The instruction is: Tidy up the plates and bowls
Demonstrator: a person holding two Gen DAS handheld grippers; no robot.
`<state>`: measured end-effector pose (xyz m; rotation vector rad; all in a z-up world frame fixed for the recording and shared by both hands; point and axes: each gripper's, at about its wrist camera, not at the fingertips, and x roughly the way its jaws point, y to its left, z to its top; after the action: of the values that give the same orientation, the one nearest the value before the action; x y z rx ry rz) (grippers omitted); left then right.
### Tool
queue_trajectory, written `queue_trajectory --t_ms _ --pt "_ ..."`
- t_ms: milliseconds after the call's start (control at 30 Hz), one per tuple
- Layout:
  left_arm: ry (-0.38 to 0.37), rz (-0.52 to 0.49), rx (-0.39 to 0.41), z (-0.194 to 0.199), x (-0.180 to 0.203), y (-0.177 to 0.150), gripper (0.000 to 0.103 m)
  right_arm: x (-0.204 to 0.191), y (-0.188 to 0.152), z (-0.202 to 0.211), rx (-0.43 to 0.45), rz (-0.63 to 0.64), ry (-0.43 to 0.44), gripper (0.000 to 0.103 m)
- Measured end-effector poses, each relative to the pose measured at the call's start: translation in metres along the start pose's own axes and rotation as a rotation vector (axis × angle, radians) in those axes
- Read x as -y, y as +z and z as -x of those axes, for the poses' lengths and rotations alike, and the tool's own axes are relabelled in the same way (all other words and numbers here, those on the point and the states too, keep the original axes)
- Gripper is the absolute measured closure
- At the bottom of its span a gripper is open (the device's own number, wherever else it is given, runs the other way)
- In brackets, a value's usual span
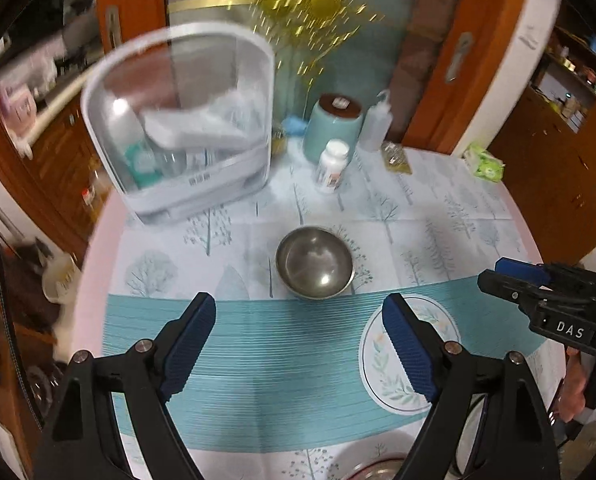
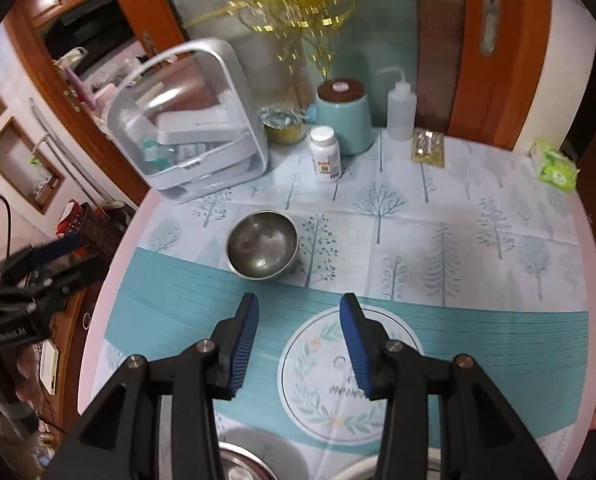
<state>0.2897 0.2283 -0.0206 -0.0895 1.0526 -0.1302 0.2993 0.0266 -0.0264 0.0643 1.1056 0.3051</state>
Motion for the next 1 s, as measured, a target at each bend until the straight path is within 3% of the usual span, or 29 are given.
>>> queue_trajectory --t_ms 433,633,833,900,1000 --pt "-0.013 0.104 -0.204 -0.156 -0.027 0.011 0.021 0.006 0.035 -0.117 -0.175 -0.069 0.016 0.060" --pt "-0.005 0.118 -0.253 -0.196 -0.031 0.011 0.026 0.011 0.038 -0.160 -0.210 -0.131 0.075 0.060" --pt "-0.014 0.137 -0.275 -0.218 -0.036 0.013 0.033 0.007 0.039 -0.189 -0.244 -0.147 0.077 0.061" --pt "-0.030 0.153 -0.286 -0.224 -0.039 0.014 0.044 0.007 0.039 -0.193 -0.247 -0.151 0.075 0.066" --pt "-0.052 0.187 -0.310 -0.234 -0.043 0.016 0.052 0.008 0.039 -0.200 -0.263 -0.160 0.089 0.079"
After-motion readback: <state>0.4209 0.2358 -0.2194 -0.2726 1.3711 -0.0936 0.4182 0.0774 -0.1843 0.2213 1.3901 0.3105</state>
